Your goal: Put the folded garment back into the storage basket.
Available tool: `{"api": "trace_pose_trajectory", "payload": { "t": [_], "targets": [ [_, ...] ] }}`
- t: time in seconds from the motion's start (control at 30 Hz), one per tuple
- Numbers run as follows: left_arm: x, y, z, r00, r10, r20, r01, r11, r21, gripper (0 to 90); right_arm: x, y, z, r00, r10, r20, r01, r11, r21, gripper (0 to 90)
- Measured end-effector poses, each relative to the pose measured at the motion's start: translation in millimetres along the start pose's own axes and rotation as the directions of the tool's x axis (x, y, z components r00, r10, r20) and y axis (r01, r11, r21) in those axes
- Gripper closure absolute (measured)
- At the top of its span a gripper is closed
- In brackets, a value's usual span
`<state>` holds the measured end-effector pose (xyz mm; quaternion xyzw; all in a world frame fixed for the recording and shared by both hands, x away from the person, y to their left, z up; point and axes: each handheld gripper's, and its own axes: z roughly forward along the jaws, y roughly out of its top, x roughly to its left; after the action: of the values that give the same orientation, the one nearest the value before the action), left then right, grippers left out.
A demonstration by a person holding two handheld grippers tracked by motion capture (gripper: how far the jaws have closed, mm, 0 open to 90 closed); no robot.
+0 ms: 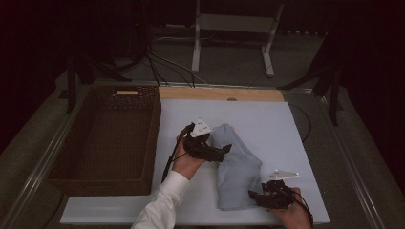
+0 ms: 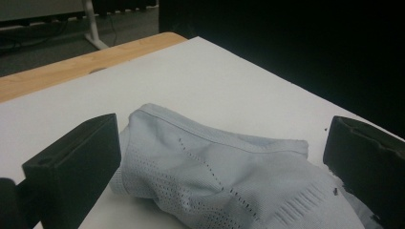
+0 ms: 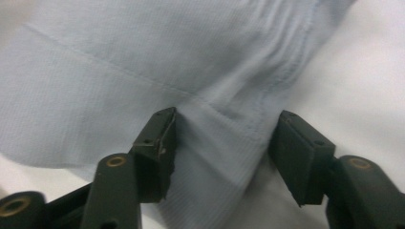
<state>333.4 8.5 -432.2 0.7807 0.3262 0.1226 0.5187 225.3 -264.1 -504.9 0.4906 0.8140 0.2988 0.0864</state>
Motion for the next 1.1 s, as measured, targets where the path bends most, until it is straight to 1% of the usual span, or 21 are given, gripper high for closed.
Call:
{"api": "trace_pose_trajectory", "payload": {
  "t": [0.2, 0.33, 0.43, 0.53, 0.63, 0.73, 0.87, 1.1],
  "targets": [
    [-0.2, -0.3, 0.7, 1.0, 0.0, 0.002, 0.0, 1.0, 0.002, 0.3, 2.6, 0.5, 0.3, 0.9997, -0.013, -0.022, 0.013, 1.0, 0.009, 49.4],
    [0.3, -0.8, 1.7, 1.0, -0.003, 0.003, 0.003, 1.0, 0.008, 0.3, 5.2, 1.0, 0.4, 0.9986, -0.025, -0.046, 0.026, 1.0, 0.014, 59.9],
    [0.9, -0.6, 1.3, 1.0, -0.005, 0.005, 0.005, 1.0, 0.009, 0.3, 5.8, 1.6, 0.6, 0.9975, -0.023, -0.067, 0.024, 0.999, 0.023, 67.5],
    [2.4, -0.3, 0.3, 0.9999, -0.009, 0.007, 0.009, 0.9999, 0.005, 0.3, 5.6, 2.0, 0.2, 0.9967, -0.023, -0.078, 0.025, 0.999, 0.027, 72.2],
    [4.9, -0.1, -0.5, 0.9999, -0.012, 0.006, 0.012, 0.9999, -0.001, 0.3, 5.6, 2.3, -0.6, 0.9968, -0.023, -0.077, 0.026, 0.999, 0.03, 74.3],
    [7.5, -0.1, -1.3, 0.9999, -0.012, 0.003, 0.012, 0.9999, -0.011, 0.3, 5.1, 2.7, -1.9, 0.9966, -0.036, -0.074, 0.038, 0.999, 0.033, 75.7],
    [11.6, -0.4, -1.6, 0.9999, -0.005, -0.01, 0.005, 0.9998, -0.017, 0.4, 5.8, 2.6, -2.9, 0.9966, -0.047, -0.069, 0.049, 0.998, 0.032, 76.0],
    [18.7, -1.0, 0.2, 0.9992, 0.013, -0.037, -0.013, 0.9997, -0.021, 0.4, 4.9, 1.3, -4.8, 0.9957, -0.058, -0.072, 0.06, 0.998, 0.032, 76.0]
  ]
}}
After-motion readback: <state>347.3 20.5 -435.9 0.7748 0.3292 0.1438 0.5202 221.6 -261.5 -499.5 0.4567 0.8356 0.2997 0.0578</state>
